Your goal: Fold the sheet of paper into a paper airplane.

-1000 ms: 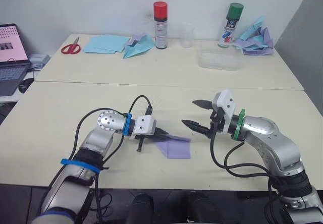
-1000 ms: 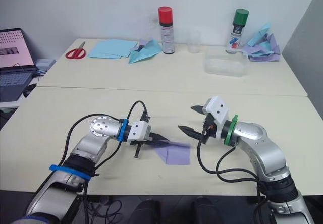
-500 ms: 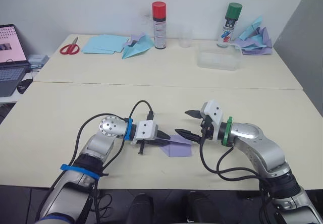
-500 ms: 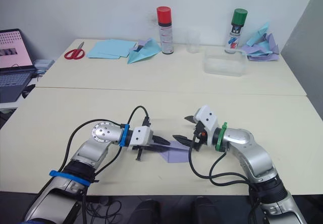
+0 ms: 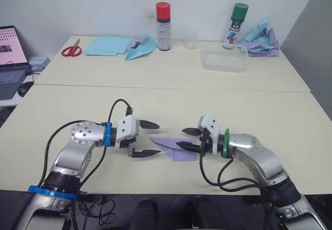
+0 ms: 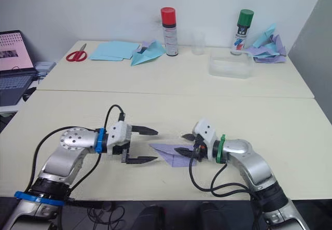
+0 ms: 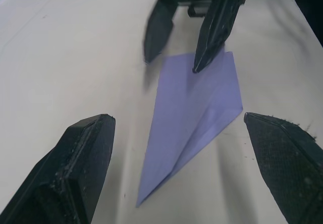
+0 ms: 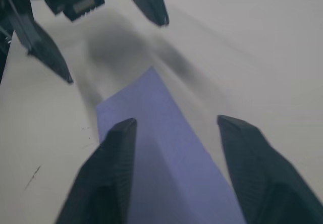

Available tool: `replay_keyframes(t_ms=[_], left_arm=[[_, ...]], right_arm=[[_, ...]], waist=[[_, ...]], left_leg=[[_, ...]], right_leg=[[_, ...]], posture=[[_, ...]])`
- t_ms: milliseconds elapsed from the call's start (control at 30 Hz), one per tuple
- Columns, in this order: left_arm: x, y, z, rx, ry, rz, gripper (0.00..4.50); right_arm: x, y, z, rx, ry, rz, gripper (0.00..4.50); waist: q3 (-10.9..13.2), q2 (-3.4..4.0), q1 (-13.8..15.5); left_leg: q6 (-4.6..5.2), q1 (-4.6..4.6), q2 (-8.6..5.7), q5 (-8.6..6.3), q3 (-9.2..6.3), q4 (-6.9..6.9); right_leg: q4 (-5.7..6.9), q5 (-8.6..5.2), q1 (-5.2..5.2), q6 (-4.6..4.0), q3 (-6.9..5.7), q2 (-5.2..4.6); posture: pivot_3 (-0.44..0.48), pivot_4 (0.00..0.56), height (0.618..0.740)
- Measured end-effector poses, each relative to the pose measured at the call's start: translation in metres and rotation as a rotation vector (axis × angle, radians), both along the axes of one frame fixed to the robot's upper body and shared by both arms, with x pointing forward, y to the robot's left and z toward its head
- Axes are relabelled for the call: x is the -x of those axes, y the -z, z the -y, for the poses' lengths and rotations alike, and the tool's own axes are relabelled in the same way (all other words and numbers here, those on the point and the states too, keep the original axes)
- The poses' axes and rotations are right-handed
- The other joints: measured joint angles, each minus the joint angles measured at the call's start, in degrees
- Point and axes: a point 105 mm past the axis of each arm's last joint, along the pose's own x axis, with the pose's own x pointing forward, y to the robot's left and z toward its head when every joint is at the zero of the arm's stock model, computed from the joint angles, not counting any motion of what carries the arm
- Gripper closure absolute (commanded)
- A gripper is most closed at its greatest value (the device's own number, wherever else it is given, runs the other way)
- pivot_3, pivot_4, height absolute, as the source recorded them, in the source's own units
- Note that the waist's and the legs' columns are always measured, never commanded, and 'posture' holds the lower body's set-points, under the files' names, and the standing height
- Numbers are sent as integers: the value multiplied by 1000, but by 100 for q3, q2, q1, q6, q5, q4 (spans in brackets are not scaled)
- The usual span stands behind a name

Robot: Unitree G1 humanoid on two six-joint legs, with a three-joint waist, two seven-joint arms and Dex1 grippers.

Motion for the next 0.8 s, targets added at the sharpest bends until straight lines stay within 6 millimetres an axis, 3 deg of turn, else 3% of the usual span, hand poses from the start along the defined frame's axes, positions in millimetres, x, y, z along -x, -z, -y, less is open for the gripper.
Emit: replay_keyframes(t_ms=[133, 433, 633, 800], left_arm=[[0, -1, 0, 23, -42, -5, 0], [-5, 15, 17, 70, -167, -32, 0], [-10, 47, 28, 91, -256, -109, 1902], [-11, 47, 33, 123, -250, -94, 3594]], right_arm=[[1, 16, 1, 45, -12, -14, 4460], [2, 23, 2, 95, -51, 68, 4460], [5, 24, 7, 106, -68, 90, 4500], [5, 24, 9, 107, -66, 89, 4500]], waist=[[0, 0, 2], [0, 0, 6], [-2, 1, 7], [-2, 1, 8]], left_leg=[[0, 2, -1, 0, 3, 0], [0, 7, -2, 0, 2, 0], [0, 8, -4, 0, 4, 0], [0, 8, -3, 0, 3, 0]], right_leg=[[-1, 0, 1, 0, 2, -3], [0, 0, 6, 0, 3, -3], [-2, 0, 7, 0, 4, -3], [-1, 0, 8, 0, 4, -3]], posture=[[0, 150, 740], [0, 150, 740], [0, 150, 740], [0, 150, 740]])
